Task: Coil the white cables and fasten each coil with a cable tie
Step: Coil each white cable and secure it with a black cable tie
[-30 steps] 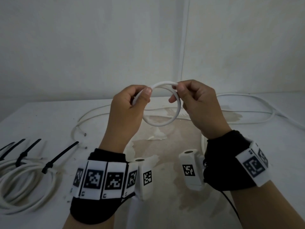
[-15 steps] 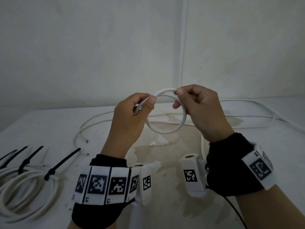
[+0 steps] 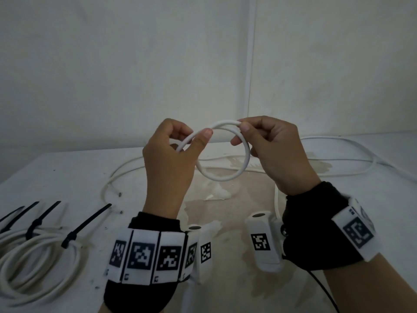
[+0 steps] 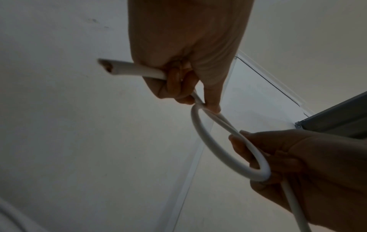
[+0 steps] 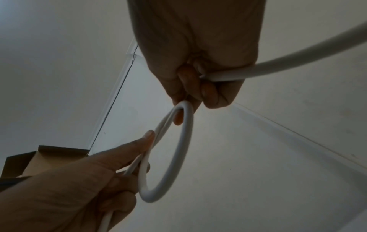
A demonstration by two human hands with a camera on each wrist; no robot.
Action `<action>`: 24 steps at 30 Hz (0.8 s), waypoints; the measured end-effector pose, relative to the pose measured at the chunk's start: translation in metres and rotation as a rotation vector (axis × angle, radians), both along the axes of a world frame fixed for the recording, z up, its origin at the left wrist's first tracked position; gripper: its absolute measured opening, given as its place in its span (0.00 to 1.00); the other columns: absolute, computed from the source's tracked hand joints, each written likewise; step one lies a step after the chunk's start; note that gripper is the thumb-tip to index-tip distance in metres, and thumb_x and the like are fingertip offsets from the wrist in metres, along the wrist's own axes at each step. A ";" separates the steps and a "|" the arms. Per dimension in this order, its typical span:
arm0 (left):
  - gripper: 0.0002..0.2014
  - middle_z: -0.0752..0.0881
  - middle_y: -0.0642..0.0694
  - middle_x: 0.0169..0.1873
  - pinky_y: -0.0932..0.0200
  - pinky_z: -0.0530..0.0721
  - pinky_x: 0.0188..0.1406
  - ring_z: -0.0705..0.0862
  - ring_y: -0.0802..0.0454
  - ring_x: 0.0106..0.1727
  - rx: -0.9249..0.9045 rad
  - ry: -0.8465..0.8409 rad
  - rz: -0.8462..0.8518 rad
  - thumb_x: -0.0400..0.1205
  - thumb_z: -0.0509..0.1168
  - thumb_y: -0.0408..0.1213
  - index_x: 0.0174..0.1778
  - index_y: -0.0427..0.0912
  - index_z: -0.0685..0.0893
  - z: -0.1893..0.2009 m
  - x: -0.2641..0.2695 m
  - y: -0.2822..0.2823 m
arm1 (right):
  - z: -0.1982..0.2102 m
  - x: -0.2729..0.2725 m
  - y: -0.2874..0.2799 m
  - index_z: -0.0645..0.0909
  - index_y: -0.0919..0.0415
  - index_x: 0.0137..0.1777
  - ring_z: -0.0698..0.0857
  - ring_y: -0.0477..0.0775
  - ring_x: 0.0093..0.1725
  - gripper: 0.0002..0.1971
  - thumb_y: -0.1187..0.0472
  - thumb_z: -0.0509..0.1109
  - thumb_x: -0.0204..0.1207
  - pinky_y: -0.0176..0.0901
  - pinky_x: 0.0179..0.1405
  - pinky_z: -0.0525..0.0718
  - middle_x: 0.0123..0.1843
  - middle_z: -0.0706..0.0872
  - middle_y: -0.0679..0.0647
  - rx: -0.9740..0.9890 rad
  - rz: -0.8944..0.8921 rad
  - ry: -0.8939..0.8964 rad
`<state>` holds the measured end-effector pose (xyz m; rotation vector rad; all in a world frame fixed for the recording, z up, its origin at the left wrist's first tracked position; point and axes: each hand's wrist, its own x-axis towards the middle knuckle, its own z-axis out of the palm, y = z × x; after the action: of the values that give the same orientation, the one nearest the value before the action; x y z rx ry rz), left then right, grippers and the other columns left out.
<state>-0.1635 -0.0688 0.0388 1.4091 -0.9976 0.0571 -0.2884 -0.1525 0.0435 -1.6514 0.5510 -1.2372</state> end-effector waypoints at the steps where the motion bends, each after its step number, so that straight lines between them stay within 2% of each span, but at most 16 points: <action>1: 0.11 0.79 0.58 0.31 0.77 0.74 0.26 0.79 0.68 0.27 0.012 -0.002 0.010 0.72 0.73 0.46 0.34 0.51 0.76 0.000 0.000 0.001 | 0.000 0.000 0.000 0.84 0.63 0.46 0.80 0.35 0.25 0.07 0.66 0.64 0.79 0.22 0.28 0.73 0.30 0.87 0.50 -0.006 0.002 0.009; 5: 0.09 0.80 0.58 0.28 0.76 0.75 0.29 0.77 0.65 0.29 0.033 -0.068 0.045 0.73 0.72 0.48 0.33 0.54 0.79 -0.001 0.004 0.001 | 0.005 -0.003 0.004 0.85 0.59 0.45 0.80 0.32 0.28 0.05 0.63 0.66 0.78 0.21 0.29 0.73 0.32 0.88 0.47 -0.036 0.026 0.066; 7: 0.09 0.80 0.56 0.28 0.74 0.75 0.30 0.76 0.63 0.29 0.026 -0.094 0.061 0.73 0.72 0.50 0.34 0.53 0.80 -0.001 0.004 0.001 | 0.006 -0.003 0.005 0.85 0.55 0.41 0.78 0.33 0.26 0.06 0.61 0.67 0.78 0.22 0.29 0.73 0.28 0.87 0.43 -0.072 0.001 0.076; 11: 0.09 0.82 0.51 0.31 0.75 0.75 0.30 0.76 0.58 0.29 0.010 -0.102 0.059 0.73 0.72 0.49 0.37 0.49 0.82 0.000 -0.001 0.000 | 0.005 -0.002 0.002 0.85 0.52 0.36 0.75 0.37 0.25 0.10 0.62 0.67 0.78 0.25 0.29 0.73 0.25 0.86 0.42 -0.092 -0.041 0.037; 15: 0.02 0.82 0.51 0.35 0.76 0.74 0.27 0.78 0.63 0.29 0.136 -0.043 -0.070 0.79 0.66 0.42 0.44 0.51 0.84 0.006 0.000 0.003 | 0.003 -0.003 -0.002 0.83 0.51 0.35 0.77 0.34 0.26 0.12 0.65 0.67 0.77 0.23 0.31 0.72 0.24 0.84 0.39 -0.151 -0.082 0.018; 17: 0.10 0.81 0.51 0.31 0.74 0.75 0.25 0.79 0.66 0.26 0.211 0.052 -0.137 0.83 0.58 0.36 0.46 0.47 0.86 0.010 0.007 0.006 | 0.001 -0.005 -0.006 0.83 0.51 0.35 0.78 0.34 0.26 0.12 0.65 0.67 0.78 0.22 0.31 0.72 0.24 0.84 0.37 -0.157 -0.099 0.040; 19: 0.14 0.83 0.50 0.31 0.72 0.80 0.30 0.81 0.66 0.26 0.266 0.128 -0.209 0.84 0.54 0.33 0.43 0.44 0.86 0.014 0.012 0.011 | -0.001 -0.008 -0.011 0.83 0.50 0.35 0.78 0.34 0.27 0.12 0.65 0.67 0.78 0.23 0.32 0.72 0.24 0.84 0.36 -0.155 -0.126 0.053; 24: 0.10 0.88 0.55 0.29 0.73 0.85 0.40 0.85 0.66 0.33 0.304 0.180 -0.413 0.82 0.61 0.31 0.43 0.48 0.86 0.015 0.014 0.019 | -0.004 -0.009 -0.016 0.82 0.50 0.33 0.78 0.35 0.26 0.13 0.64 0.67 0.77 0.25 0.32 0.73 0.23 0.84 0.35 -0.176 -0.183 0.070</action>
<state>-0.1493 -0.0500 0.0536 1.4223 -1.1595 -0.5366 -0.2971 -0.1683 0.0398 -1.8294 0.6640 -1.3976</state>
